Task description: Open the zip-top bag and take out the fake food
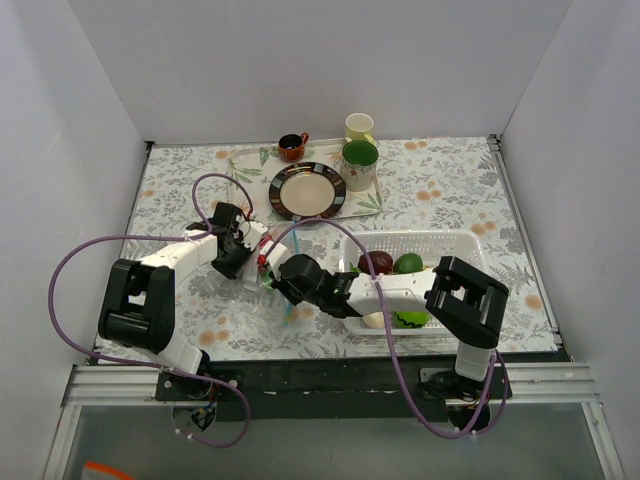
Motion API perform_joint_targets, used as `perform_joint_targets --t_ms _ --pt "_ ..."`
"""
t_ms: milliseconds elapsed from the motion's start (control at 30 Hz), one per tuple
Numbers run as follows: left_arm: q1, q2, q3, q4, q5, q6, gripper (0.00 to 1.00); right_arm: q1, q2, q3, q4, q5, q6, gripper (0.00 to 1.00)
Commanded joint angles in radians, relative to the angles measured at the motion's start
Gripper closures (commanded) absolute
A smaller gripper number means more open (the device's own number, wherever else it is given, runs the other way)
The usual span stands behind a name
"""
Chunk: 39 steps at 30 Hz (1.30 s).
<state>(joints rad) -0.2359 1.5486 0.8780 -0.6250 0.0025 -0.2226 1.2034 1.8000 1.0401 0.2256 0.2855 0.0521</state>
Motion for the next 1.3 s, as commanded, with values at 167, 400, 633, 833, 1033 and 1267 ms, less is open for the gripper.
perform_joint_targets --t_ms 167,400,633,833,1033,1267 --pt "0.0 -0.018 -0.011 -0.019 -0.021 0.017 1.0 -0.031 0.059 0.0 0.178 -0.191 -0.084 0.86" --pt "0.0 -0.019 -0.01 -0.019 -0.022 0.025 1.0 -0.042 0.09 -0.006 0.242 -0.273 -0.034 0.46" --pt "-0.002 -0.025 0.007 -0.031 -0.018 0.023 1.0 -0.034 0.114 0.026 0.235 -0.272 -0.049 0.43" --pt "0.0 -0.03 0.007 -0.036 -0.027 0.029 1.0 -0.021 0.09 0.012 0.306 -0.266 -0.049 0.44" --pt "0.0 -0.027 0.012 -0.042 -0.026 0.029 1.0 -0.007 0.05 0.008 0.365 -0.207 -0.049 0.44" --pt "-0.002 -0.03 0.018 -0.051 -0.022 0.028 1.0 -0.008 0.097 0.052 0.348 -0.134 -0.084 0.47"
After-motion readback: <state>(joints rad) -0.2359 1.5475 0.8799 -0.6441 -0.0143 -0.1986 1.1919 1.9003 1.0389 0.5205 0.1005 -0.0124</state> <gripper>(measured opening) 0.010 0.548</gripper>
